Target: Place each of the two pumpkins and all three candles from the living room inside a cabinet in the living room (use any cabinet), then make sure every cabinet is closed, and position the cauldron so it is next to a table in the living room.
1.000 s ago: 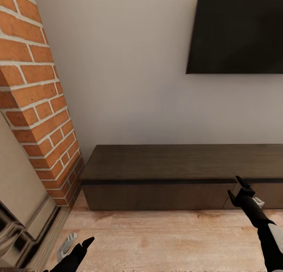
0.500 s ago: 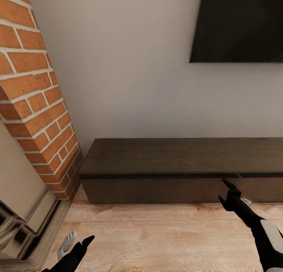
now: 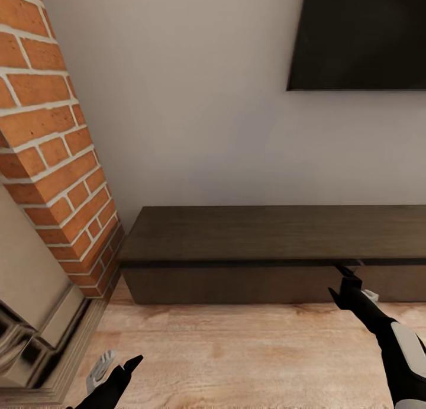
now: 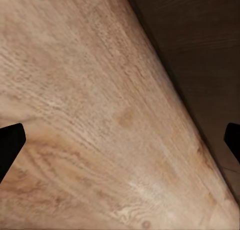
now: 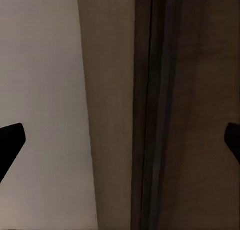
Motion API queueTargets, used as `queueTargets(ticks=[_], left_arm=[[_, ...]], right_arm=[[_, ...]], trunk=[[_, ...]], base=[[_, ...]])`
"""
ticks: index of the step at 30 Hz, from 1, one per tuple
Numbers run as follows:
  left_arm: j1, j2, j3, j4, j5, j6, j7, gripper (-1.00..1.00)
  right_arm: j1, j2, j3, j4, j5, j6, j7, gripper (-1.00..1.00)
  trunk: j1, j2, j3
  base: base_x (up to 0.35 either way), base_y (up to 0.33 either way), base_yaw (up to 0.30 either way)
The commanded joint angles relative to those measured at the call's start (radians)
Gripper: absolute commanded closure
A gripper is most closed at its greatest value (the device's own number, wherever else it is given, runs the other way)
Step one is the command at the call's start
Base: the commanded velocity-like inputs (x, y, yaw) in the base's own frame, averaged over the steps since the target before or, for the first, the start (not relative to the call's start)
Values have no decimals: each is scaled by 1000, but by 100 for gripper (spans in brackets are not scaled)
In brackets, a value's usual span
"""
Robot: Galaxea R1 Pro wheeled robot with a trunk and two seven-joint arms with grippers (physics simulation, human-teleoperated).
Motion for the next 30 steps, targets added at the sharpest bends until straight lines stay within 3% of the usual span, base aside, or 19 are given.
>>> queueTargets(ticks=[1, 7, 9, 13, 30], left_arm=[[-2, 0, 1, -3, 8, 6, 5, -100], [-13, 5, 8, -4, 7, 11, 2, -100], [-15, 11, 21, -2, 11, 12, 1, -100], [-12, 12, 25, -3, 10, 12, 2, -100], [-12, 12, 28, 1, 11, 9, 0, -100]], right_arm=[[0, 1, -3, -5, -6, 5, -5, -100], [3, 12, -5, -62, -12, -1, -15, -100], [8, 67, -5, -115, -7, -2, -19, -100], [8, 98, -6, -146, -5, -3, -31, -100], [9, 107, -6, -157, -13, -2, -27, -100]], trunk=[[0, -1, -5], [3, -2, -28], [4, -2, -36], [6, -3, -51], [13, -7, -117]], base=[[0, 0, 0], [0, 0, 0], [0, 0, 0], [0, 0, 0], [0, 0, 0]])
